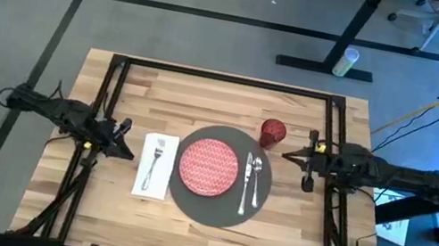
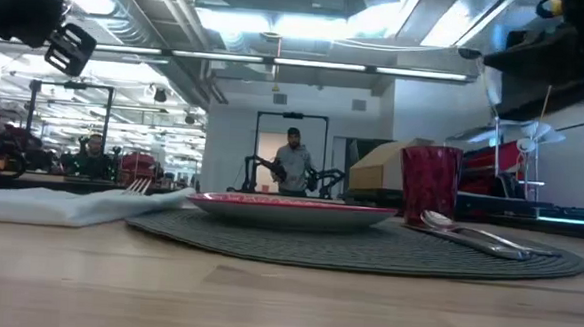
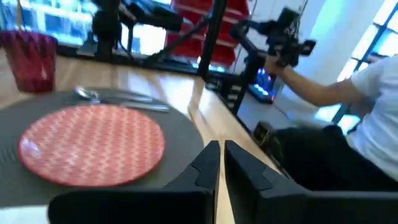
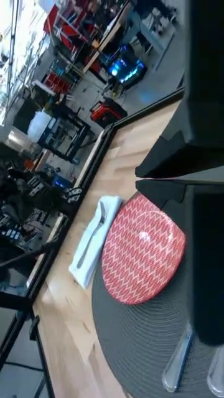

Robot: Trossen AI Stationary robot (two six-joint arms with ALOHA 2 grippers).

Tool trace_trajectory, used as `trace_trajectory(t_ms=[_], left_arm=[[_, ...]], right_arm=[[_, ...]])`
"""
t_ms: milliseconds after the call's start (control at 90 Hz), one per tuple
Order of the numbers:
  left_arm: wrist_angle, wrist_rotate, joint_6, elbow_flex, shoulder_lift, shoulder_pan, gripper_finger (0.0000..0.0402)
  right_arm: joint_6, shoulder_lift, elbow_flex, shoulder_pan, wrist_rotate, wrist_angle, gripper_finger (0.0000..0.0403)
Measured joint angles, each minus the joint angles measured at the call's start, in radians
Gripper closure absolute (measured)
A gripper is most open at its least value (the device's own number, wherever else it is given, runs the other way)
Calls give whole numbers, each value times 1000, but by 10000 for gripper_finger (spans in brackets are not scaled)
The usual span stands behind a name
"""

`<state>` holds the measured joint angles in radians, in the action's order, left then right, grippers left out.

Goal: Set table place
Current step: Return to Home Position

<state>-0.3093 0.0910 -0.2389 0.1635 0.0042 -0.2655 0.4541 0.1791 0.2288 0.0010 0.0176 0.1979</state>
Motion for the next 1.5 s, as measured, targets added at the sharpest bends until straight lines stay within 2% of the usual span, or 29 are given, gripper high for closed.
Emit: trace_trajectory(t_ms=[167,267,356,456,733,844,1011,1222,1411,1500], left_arm=[[9,-27,-42,-61,0,-2,396],[51,-27,-12,-69,-1,-3,396],[57,-25,12,-71,2,-3,396],[63,-19,31,-72,0,-4,396],[64,-52,112,-73,0,23,396],[68,-117,120,-74,0,55,396],[75,-226,153,-74,0,116,396],[76,-237,168,-74,0,199,396],[76,-260,159,-74,0,276,396],[76,-263,139,-74,0,309,396]], right_arm=[[-2,-113,-55,0,-5,18,403],[-9,-181,-115,0,-19,14,403],[-23,-172,-157,0,-19,-7,403],[-26,-164,-158,0,-2,-25,403],[-23,-175,-159,0,-41,-22,403],[-17,-175,-159,0,-115,-29,403],[-5,-175,-159,-2,-325,-44,403],[-4,-116,-159,-2,-481,-48,403],[-62,22,-158,-2,-639,-47,403],[-104,97,-158,-2,-661,-46,403]])
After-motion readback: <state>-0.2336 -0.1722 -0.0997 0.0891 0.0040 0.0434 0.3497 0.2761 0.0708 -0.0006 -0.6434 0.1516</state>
